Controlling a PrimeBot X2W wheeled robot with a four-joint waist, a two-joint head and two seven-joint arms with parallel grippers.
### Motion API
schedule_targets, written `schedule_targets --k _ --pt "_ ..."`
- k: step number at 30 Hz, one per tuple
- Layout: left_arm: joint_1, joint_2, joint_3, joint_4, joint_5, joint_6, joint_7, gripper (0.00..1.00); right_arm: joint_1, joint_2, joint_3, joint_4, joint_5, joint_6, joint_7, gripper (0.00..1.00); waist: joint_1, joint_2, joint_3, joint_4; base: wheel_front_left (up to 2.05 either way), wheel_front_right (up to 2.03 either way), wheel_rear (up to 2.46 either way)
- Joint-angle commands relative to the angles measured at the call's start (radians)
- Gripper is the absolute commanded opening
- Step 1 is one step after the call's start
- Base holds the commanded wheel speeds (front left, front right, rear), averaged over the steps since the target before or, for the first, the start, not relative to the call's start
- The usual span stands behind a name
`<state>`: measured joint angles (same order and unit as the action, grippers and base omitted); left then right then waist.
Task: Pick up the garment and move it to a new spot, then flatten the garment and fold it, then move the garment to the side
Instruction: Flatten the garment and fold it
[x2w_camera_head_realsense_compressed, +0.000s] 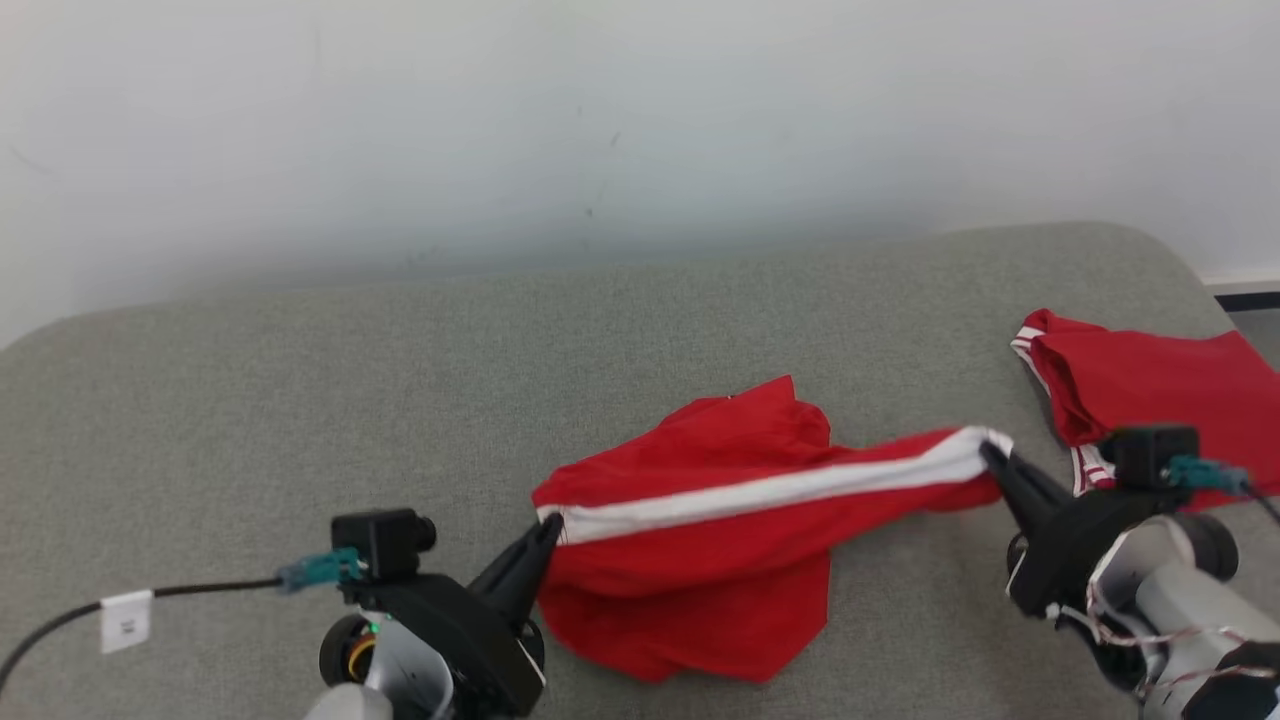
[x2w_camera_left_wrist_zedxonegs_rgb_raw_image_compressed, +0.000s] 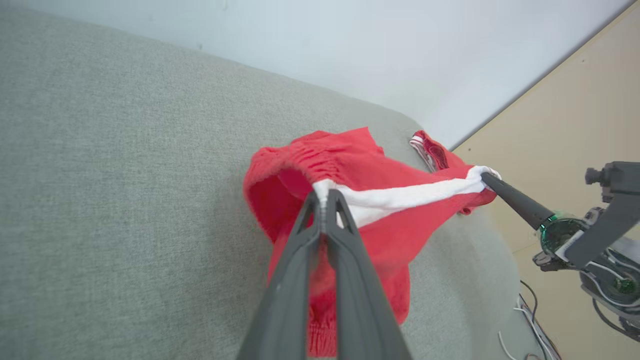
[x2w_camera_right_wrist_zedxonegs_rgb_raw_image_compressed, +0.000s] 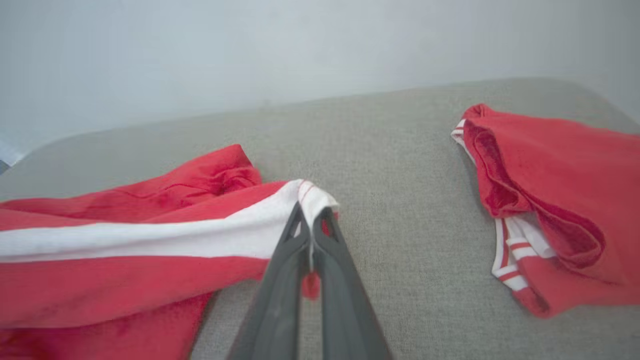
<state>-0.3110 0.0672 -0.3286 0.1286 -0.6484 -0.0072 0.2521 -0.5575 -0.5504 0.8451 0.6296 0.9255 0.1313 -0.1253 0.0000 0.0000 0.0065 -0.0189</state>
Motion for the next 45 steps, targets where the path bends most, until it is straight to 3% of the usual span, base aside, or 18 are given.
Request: schedule_targets --k 1,8,17,29,34,38,42,45 --pt "-0.023 0.002 0.017 -0.018 -0.029 -0.009 0.011 0.00 -0.017 -0.021 -0.007 -0.024 0.011 -0.001 -0.009 0.00 0.0000 0.0000 -0.021 -0.006 0.00 0.00 0.00" --pt "-0.122 0.005 0.146 -0.109 -0.229 -0.006 0.117 0.00 -0.088 -0.122 -0.084 -0.191 0.116 -0.001 -0.008 0.00 0.0000 0.0000 -0.062 -0.023 0.00 0.00 0.00" --pt "-0.290 0.006 0.227 -0.178 -0.394 0.018 0.239 0.00 -0.179 -0.215 -0.159 -0.347 0.204 -0.001 0.017 0.00 0.0000 0.0000 -0.099 -0.031 0.00 0.00 0.00" --pt "-0.504 0.011 0.235 -0.205 -0.476 0.087 0.361 0.00 -0.299 -0.316 -0.242 -0.475 0.241 -0.001 0.087 0.00 0.0000 0.0000 -0.129 -0.038 0.00 0.00 0.00" --pt "-0.532 0.023 0.226 -0.173 -0.463 0.095 0.377 0.00 -0.315 -0.310 -0.242 -0.483 0.246 -0.001 0.128 0.00 0.0000 0.0000 -0.117 -0.043 0.00 0.00 0.00" --pt "-0.573 0.048 0.212 -0.116 -0.424 0.074 0.368 0.00 -0.342 -0.273 -0.235 -0.451 0.260 -0.001 0.171 0.00 0.0000 0.0000 -0.087 -0.044 0.00 0.00 0.00" --pt "-0.641 0.064 0.176 0.010 -0.345 0.031 0.310 0.00 -0.413 -0.208 -0.206 -0.369 0.261 -0.001 0.227 0.00 0.0000 0.0000 -0.037 -0.039 0.00 0.00 0.00" --pt "-0.709 0.072 0.154 0.128 -0.273 -0.005 0.233 0.00 -0.503 -0.118 -0.164 -0.272 0.232 -0.001 0.248 0.00 0.0000 0.0000 0.009 -0.051 0.00 0.00 0.00"
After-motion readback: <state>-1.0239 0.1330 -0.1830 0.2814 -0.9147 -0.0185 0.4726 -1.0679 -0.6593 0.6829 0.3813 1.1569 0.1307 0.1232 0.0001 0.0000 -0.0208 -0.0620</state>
